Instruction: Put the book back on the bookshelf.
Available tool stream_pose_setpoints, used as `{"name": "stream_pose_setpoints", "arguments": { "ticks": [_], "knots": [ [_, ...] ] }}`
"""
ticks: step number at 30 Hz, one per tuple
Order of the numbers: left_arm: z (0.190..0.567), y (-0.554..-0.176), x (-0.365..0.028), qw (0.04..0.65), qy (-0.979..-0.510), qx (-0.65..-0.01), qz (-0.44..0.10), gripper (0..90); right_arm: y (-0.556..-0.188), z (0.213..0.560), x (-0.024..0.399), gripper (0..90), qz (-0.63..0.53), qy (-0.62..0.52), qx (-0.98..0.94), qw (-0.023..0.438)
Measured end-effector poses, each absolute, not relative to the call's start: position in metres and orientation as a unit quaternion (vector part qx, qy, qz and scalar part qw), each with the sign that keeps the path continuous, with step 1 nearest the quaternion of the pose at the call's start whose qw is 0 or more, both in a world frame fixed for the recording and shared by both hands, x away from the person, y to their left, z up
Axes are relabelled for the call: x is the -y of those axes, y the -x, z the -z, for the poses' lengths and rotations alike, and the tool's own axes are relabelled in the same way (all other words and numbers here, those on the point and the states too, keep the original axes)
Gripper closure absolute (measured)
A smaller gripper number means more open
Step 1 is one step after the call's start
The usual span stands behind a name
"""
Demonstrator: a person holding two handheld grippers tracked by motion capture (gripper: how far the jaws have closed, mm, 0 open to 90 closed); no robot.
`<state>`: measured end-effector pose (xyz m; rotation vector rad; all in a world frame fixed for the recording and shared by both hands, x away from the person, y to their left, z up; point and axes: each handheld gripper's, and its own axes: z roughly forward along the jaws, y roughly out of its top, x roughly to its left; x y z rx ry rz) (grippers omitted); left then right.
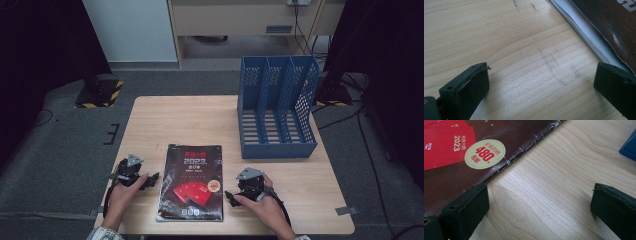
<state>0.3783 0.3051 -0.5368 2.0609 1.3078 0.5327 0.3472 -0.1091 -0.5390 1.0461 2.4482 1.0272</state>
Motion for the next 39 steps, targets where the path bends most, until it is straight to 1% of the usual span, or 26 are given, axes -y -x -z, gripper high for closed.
{"name": "stream_pose_setpoints", "arguments": {
  "ticks": [6, 7, 8, 9, 11, 12, 13, 14, 17, 20, 21, 26, 30, 32, 34, 36, 37, 38, 39],
  "knots": [
    [0.536, -0.378, -0.305, 0.318, -0.781, -0.497, -0.203, 0.1, -0.347, 0.539, 0.108, 2.3, -0.355, -0.367, -0.848, 0.144],
    [0.536, -0.378, -0.306, 0.319, -0.78, -0.498, -0.204, 1.2, -0.347, 0.539, 0.108, 2.3, -0.355, -0.37, -0.846, 0.144],
    [0.535, -0.377, -0.306, 0.321, -0.779, -0.5, -0.203, 5.1, -0.348, 0.538, 0.107, 4.3, -0.351, -0.368, -0.849, 0.144],
    [0.534, -0.377, -0.307, 0.327, -0.776, -0.502, -0.2, 5.1, -0.348, 0.538, 0.107, 4.3, -0.351, -0.368, -0.849, 0.144],
    [0.533, -0.376, -0.307, 0.333, -0.773, -0.502, -0.2, 5.4, -0.348, 0.534, 0.105, 9.9, -0.345, -0.371, -0.85, 0.143],
    [0.532, -0.376, -0.307, 0.337, -0.772, -0.501, -0.199, 6.2, -0.348, 0.532, 0.104, 9.7, -0.345, -0.368, -0.851, 0.148],
    [0.531, -0.375, -0.307, 0.342, -0.77, -0.5, -0.198, 7.0, -0.348, 0.529, 0.104, 13.3, -0.346, -0.361, -0.852, 0.151],
    [0.53, -0.374, -0.306, 0.345, -0.769, -0.501, -0.196, 7.5, -0.348, 0.526, 0.103, 18.8, -0.35, -0.357, -0.852, 0.155],
    [0.525, -0.368, -0.303, 0.362, -0.765, -0.496, -0.194, 7.9, -0.346, 0.517, 0.103, 19.6, -0.379, -0.35, -0.845, 0.14],
    [0.521, -0.365, -0.3, 0.37, -0.763, -0.494, -0.191, 8.3, -0.346, 0.514, 0.101, 20.7, -0.39, -0.347, -0.842, 0.137],
    [0.519, -0.364, -0.298, 0.371, -0.764, -0.493, -0.19, 8.9, -0.345, 0.513, 0.1, 22.2, -0.394, -0.344, -0.841, 0.137],
    [0.514, -0.357, -0.283, 0.369, -0.77, -0.486, -0.188, 11.1, -0.343, 0.511, 0.093, 23.3, -0.398, -0.326, -0.848, 0.13],
    [0.511, -0.35, -0.273, 0.373, -0.771, -0.482, -0.185, 15.4, -0.343, 0.51, 0.089, 26.2, -0.4, -0.322, -0.848, 0.129],
    [0.511, -0.348, -0.268, 0.37, -0.774, -0.482, -0.18, 21.5, -0.342, 0.51, 0.088, 30.3, -0.4, -0.314, -0.852, 0.124],
    [0.511, -0.347, -0.262, 0.363, -0.78, -0.477, -0.179, 24.1, -0.342, 0.512, 0.086, 31.0, -0.397, -0.31, -0.855, 0.123],
    [0.511, -0.347, -0.257, 0.359, -0.788, -0.468, -0.177, 26.6, -0.342, 0.513, 0.083, 31.3, -0.394, -0.305, -0.859, 0.118],
    [0.511, -0.347, -0.255, 0.356, -0.792, -0.464, -0.176, 28.4, -0.341, 0.515, 0.079, 29.6, -0.391, -0.3, -0.862, 0.117],
    [0.512, -0.347, -0.254, 0.353, -0.794, -0.462, -0.176, 28.4, -0.341, 0.515, 0.079, 29.6, -0.391, -0.3, -0.862, 0.117],
    [0.512, -0.348, -0.254, 0.352, -0.795, -0.462, -0.176, 28.7, -0.34, 0.515, 0.077, 27.3, -0.388, -0.298, -0.865, 0.111]
  ]
}}
